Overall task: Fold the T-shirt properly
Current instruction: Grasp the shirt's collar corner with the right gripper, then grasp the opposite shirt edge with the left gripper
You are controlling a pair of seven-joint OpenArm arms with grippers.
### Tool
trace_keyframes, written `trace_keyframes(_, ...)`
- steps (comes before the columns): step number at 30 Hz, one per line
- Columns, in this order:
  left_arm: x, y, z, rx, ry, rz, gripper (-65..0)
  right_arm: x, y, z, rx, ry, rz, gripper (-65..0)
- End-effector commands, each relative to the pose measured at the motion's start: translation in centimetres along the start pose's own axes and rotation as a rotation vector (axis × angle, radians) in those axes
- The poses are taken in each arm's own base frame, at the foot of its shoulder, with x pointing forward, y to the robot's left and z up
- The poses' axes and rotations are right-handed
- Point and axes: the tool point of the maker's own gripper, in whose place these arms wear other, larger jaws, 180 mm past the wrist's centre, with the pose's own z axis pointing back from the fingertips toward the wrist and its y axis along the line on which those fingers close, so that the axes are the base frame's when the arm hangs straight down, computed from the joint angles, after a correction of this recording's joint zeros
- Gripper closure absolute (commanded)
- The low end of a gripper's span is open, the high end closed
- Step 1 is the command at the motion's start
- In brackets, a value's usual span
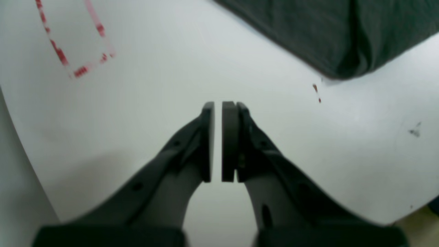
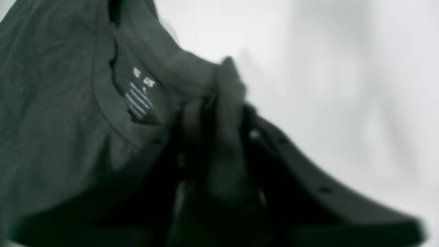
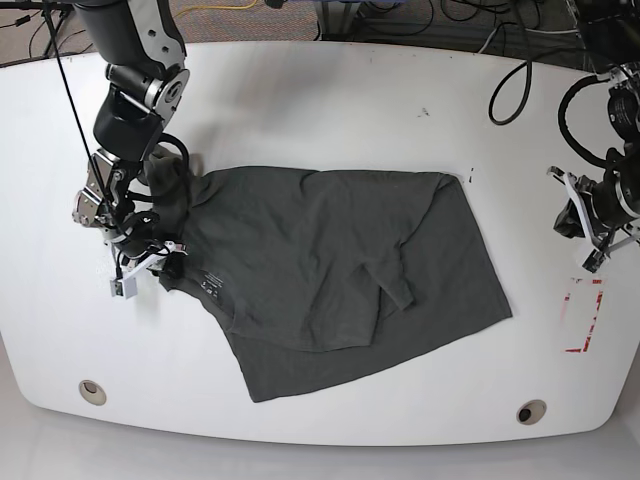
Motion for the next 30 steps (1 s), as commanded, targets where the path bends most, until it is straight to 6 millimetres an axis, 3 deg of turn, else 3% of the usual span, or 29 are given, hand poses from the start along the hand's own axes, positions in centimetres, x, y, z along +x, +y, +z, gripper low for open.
trace_keyframes(1, 0.2, 1.1, 0.0, 0.005, -0.011, 0.022, -2.6, 1.7, -0.1, 0.2, 0.000, -0.031, 0.017, 0.0)
trace_keyframes(4, 0.6, 2.1, -0.6, 0.004, -0.016, 0.076, -7.6, 1.8, -0.2, 0.3, -0.001, -0.031, 0.019, -0.2)
trace_keyframes(13, 2.0, 4.1, -2.8, -0.024, -0.056, 0.289, -39.6, 3.2, -0.7, 2.1, -0.047, -0.033, 0.095, 0.0)
trace_keyframes(17, 3.1, 5.1, -3.8, -0.032, -0.093, 0.424, -48.1, 3.5, 0.3, 2.3, -0.046, -0.044, 0.119, 0.0)
trace_keyframes(23, 3.9, 6.3, -6.1, -0.045, -0.152, 0.650, -50.3, 3.5, 0.3, 3.2, -0.064, -0.059, 0.148, 0.0)
trace_keyframes(30, 4.6, 6.2, -9.5, -0.082, -0.153, 0.718, -50.3, 2.9, 0.9, 3.3, -0.059, -0.062, 0.149, 0.0)
